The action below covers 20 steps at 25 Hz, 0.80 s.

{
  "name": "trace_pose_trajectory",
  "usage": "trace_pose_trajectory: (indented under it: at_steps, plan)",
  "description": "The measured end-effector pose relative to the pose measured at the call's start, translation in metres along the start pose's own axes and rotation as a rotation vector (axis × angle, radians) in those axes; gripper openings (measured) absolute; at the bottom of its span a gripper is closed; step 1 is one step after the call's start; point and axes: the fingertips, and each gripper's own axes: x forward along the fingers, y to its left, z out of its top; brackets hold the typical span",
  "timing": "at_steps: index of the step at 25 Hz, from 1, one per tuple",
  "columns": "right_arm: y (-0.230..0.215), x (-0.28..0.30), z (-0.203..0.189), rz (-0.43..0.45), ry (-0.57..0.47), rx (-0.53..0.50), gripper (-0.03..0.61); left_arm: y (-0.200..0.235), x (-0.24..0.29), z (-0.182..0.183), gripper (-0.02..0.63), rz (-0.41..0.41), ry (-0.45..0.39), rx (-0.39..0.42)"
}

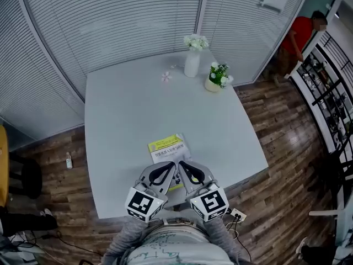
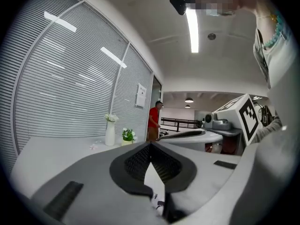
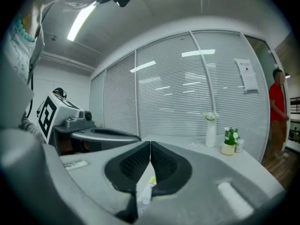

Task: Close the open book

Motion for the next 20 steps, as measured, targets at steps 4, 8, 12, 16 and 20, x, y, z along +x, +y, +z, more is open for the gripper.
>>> trace_pose_trajectory:
  at_steps: [4,8,12,16,20]
  plan:
    - [0.008,-0.003,0.022,-0.003,-0.053,-0.035,0.003,-0.002,-0.011,0.020,-0.002,0.025,-0.032,0.014]
    - [0.015,-0.005,0.041,-0.011,-0.089,-0.062,0.002,-0.001,-0.022,0.039,-0.002,0.056,-0.049,0.026]
    - [0.021,-0.008,0.051,-0.011,-0.104,-0.077,0.002,-0.002,-0.033,0.045,-0.002,0.082,-0.051,0.037]
    - [0.024,-0.008,0.053,-0.010,-0.107,-0.077,0.002,0.000,-0.036,0.049,-0.002,0.098,-0.070,0.045]
    - [0.026,-0.007,0.053,-0.008,-0.106,-0.077,0.002,0.001,-0.037,0.049,-0.002,0.098,-0.074,0.039]
